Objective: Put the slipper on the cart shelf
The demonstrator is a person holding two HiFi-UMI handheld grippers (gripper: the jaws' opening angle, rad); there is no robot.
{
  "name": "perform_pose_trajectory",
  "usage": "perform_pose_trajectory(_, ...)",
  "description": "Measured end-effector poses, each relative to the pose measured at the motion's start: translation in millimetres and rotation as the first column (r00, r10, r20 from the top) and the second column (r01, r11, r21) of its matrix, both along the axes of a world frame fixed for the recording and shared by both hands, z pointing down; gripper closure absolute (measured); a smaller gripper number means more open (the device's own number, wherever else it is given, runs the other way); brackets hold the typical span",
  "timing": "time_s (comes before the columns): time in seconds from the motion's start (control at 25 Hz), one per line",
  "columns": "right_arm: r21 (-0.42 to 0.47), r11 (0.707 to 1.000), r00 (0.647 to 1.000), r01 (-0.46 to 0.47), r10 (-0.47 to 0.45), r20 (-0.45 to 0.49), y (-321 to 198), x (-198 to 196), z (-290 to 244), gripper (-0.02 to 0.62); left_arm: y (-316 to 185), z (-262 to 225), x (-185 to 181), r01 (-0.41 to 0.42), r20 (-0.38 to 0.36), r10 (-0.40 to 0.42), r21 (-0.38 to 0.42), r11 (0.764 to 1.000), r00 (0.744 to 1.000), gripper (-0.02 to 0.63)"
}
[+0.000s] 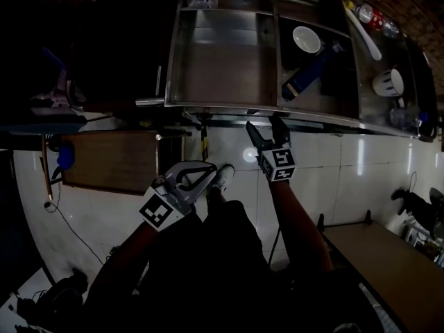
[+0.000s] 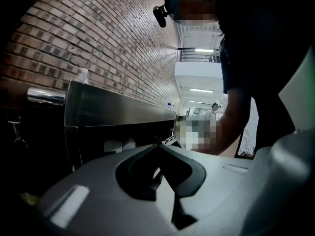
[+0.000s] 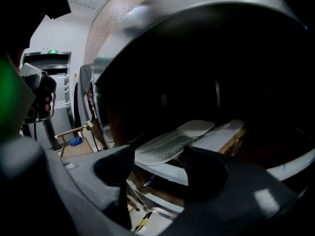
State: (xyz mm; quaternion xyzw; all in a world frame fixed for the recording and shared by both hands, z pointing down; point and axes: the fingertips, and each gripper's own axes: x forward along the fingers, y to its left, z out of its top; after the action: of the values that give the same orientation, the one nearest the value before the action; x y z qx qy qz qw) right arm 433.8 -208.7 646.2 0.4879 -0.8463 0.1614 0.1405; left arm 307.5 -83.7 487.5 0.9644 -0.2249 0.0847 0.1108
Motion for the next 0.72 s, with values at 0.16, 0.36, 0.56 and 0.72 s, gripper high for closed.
perform_pose_trajectory(0.16,0.008,0.996,0.993,0.094,-0.095,0.067,43,-25,-27,0.296,11,-7,-10,0.024,0.0,-0.024,0.002,1.0,1.0,0.601)
perform_pose_trajectory(0.36,0.041,0.972,0.969,0.231,-0.234,0.081,83,-71,-60,0.298,19,-15,-39,0.072,0.001,-0.072,0.009,0.997,0.997,0.601)
perform_pose_trajectory(0.56,0.068,0.938,0.933,0.34,-0.346,0.101,114,-136,-89,0.298,32,-18,-86,0.1,-0.003,-0.1,0.004,0.995,0.995,0.603)
perform_pose_trajectory(0.72,0.087,0.906,0.901,0.414,-0.421,0.105,134,-199,-110,0.298,43,-21,-139,0.13,-0.01,-0.13,0.007,0.992,0.991,0.603)
